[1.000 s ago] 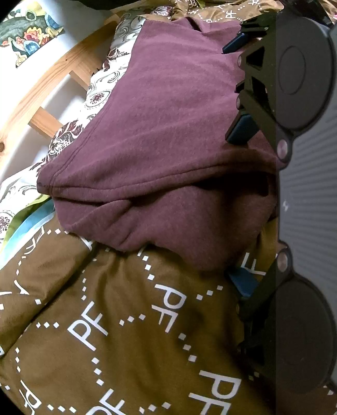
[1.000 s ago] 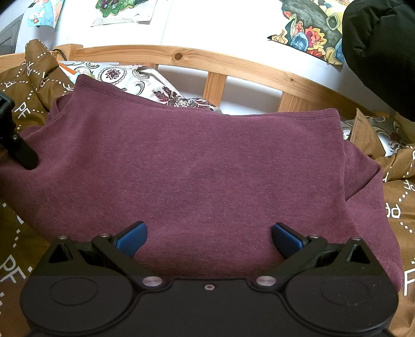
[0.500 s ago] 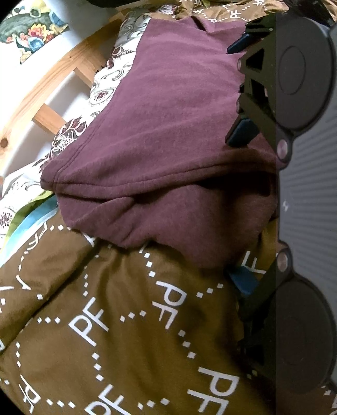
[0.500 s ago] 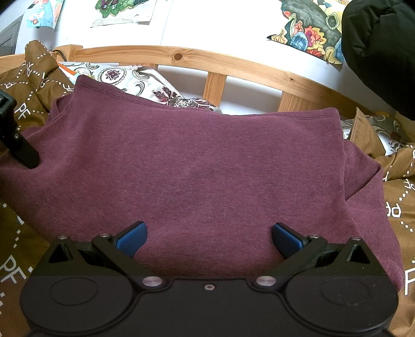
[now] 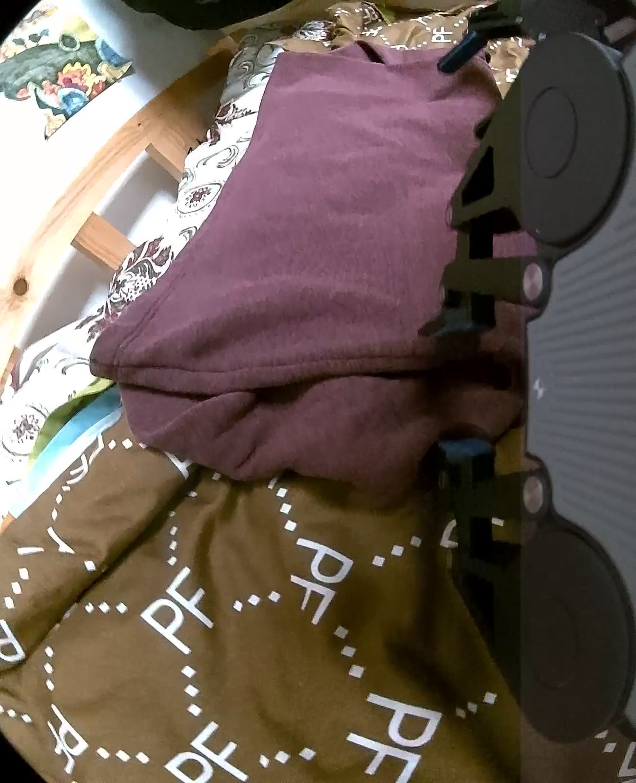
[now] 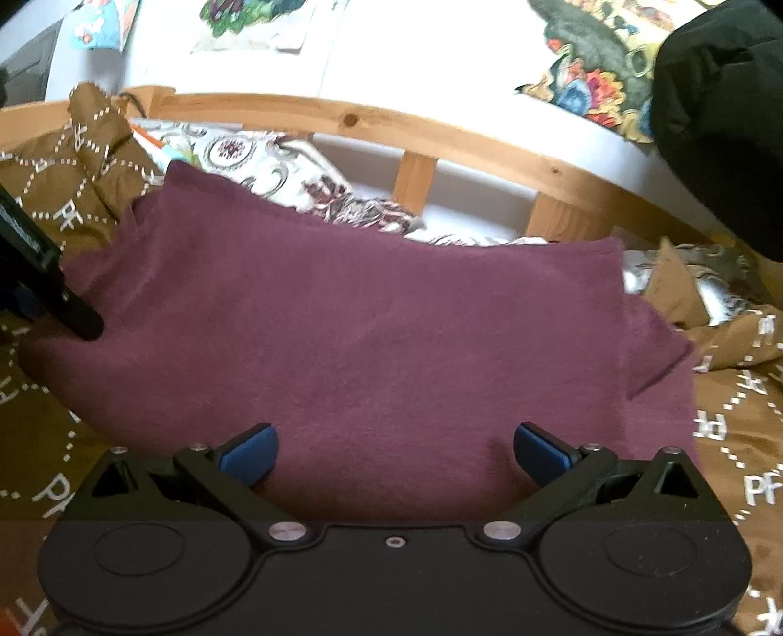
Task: Fold small clothes
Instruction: 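Grasp the shirt's side edge with the left tool, fold it inward, open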
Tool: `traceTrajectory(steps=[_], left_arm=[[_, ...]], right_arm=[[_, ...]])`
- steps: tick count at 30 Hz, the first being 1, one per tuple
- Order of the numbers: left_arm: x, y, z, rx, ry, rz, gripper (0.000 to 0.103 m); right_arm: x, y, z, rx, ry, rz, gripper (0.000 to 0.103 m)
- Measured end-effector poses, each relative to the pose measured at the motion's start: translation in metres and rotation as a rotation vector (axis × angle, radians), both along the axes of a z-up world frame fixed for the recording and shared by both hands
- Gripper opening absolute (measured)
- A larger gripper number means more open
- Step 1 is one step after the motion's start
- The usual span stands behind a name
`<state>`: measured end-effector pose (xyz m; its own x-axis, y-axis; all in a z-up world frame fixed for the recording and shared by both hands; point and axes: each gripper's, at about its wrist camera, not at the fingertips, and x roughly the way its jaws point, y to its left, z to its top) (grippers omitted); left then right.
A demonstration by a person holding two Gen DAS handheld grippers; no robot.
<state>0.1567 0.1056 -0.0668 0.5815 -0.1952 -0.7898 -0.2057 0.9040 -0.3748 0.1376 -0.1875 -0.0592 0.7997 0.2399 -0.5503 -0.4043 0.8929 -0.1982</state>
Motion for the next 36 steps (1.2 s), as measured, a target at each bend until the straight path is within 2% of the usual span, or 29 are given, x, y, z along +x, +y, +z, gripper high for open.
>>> traceTrajectory(steps=[2,7,11,15,19,24,28,32,34,36], left_arm=[[-0.001,-0.005,0.005,0.025,-0.007,-0.017,0.023],[0.001,-0.037,0.036,0.161,-0.04,-0.041,0.017],[0.005,-0.077,0.076,0.251,-0.154,-0.102,0.014],[0.016,-0.13,0.114,0.259,-0.262,-0.201,0.011],[0.029,-0.19,0.135,0.262,-0.335,-0.323,0.009],[0.041,-0.258,0.123,0.254,-0.34,-0.458,0.009],[0.041,-0.292,0.096,0.296,-0.304,-0.501,0.009],[0.04,-0.293,0.074,0.287,-0.249,-0.516,0.011],[0.04,-0.286,0.07,0.253,-0.227,-0.521,0.012],[0.042,-0.279,0.071,0.194,-0.212,-0.516,0.021]], right_arm=[[-0.006,-0.009,0.006,0.005,-0.011,-0.015,0.102],[-0.017,-0.039,0.013,0.014,-0.027,-0.068,0.102],[-0.021,-0.068,0.018,0.031,-0.045,-0.115,0.102],[-0.021,-0.094,0.022,0.05,-0.058,-0.161,0.102],[-0.023,-0.118,0.021,0.064,-0.061,-0.204,0.102],[-0.028,-0.146,0.016,0.07,-0.046,-0.268,0.102],[-0.035,-0.166,0.011,0.073,-0.028,-0.312,0.102],[-0.04,-0.178,0.005,0.081,-0.009,-0.332,0.102],[-0.041,-0.179,0.003,0.075,-0.004,-0.328,0.102],[-0.04,-0.177,0.002,0.064,-0.002,-0.325,0.102]])
